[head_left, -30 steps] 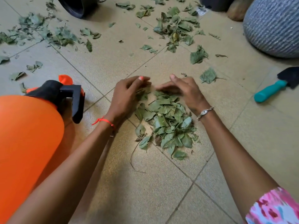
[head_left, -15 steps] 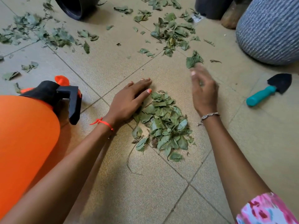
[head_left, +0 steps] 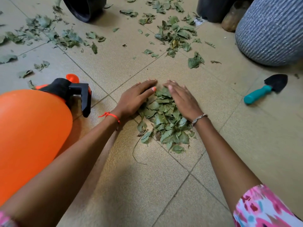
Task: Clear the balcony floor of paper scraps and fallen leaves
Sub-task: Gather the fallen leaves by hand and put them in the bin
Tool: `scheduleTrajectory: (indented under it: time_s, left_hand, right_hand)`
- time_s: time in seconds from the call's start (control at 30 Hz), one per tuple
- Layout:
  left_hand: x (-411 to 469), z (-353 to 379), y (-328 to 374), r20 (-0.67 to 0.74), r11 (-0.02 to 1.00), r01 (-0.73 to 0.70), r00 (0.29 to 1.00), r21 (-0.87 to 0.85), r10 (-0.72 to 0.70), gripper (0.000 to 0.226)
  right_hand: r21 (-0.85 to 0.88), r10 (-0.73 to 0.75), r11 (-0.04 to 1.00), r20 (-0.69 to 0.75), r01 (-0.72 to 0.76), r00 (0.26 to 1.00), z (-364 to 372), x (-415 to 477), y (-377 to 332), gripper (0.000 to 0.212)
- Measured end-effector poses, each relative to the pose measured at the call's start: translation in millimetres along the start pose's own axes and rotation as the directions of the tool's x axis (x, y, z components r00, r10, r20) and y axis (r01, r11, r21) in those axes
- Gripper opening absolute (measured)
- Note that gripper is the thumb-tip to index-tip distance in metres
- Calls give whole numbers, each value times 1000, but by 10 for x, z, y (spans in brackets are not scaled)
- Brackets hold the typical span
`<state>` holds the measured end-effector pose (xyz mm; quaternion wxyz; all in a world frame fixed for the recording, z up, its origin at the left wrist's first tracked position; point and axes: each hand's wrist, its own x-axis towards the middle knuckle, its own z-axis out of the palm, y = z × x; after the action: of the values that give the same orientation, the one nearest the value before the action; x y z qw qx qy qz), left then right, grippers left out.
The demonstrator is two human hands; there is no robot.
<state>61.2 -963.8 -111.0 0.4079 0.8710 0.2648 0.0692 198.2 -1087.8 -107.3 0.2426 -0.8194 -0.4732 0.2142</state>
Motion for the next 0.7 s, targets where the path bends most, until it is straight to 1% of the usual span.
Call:
scheduleTrajectory:
  time_s: [0.07,0.1,0.13,0.17,0.2,0.23,0.27,0.3,0.33,0.37,0.4,0.43,0.47,0.5,0.57,0.63,0.7]
  left_hand:
    - [-66,16,61,10,1000,-8,1000,-14,8,62]
    - [-109,26,87,16,1000,-16,1000,-26,17,61]
    - [-148,35,102,22,999,-21,1000,-45,22,61]
    - [-189,40,111,29,998,-21,999,-66,23,60]
    - [-222,40,113,38,996,-19,999,-88,22,59]
    - [-248,37,107,48,994,-15,999,-105,20,58]
    - [-265,32,109,53,994,-15,998,-112,21,58]
    - [-270,33,105,55,994,-15,998,-110,21,57]
    - [-273,35,111,53,995,-23,998,-94,28,57]
    - [-273,39,119,49,997,-35,998,-67,38,55]
    - [-272,50,131,43,998,-54,997,-38,56,53]
    - [-274,73,143,33,997,-76,997,-15,77,48]
    - [-275,106,158,22,995,-97,995,4,97,44]
    - [-277,150,172,10,993,-119,993,26,119,43]
    - [-290,252,202,-13,987,-155,988,51,156,48]
    - [-312,362,227,-50,980,-196,979,25,197,56]
    - [-342,446,250,-124,977,-206,972,-52,199,55]
  right_hand:
    - [108,43,993,103,-54,994,-17,-79,-65,53]
    - [204,48,976,126,-73,991,-46,-139,-105,48]
    - [315,30,947,102,-61,994,-72,-211,-137,44]
    - [425,13,905,22,-21,1000,-95,-310,-169,42]
    - [511,29,860,-83,18,996,-125,-425,-204,42]
    - [556,68,830,-175,41,982,-135,-553,-211,46]
    - [568,107,822,-234,46,966,-123,-693,-192,52]
    - [543,146,839,-257,18,955,-69,-838,-161,59]
    - [488,190,872,-250,-46,949,19,-972,-137,65]
    - [395,230,911,-244,-120,942,125,-1075,-137,71]
    - [282,258,942,-269,-181,928,250,-1122,-137,76]
    - [187,275,956,-320,-224,907,355,-1121,-157,79]
    - [140,296,955,-384,-262,875,438,-1066,-184,79]
    - [136,327,945,-439,-298,837,489,-981,-235,78]
    - [185,377,926,-504,-329,777,532,-802,-355,74]
    - [273,394,917,-527,-289,753,597,-659,-445,66]
    - [391,398,899,-537,-199,744,656,-560,-541,57]
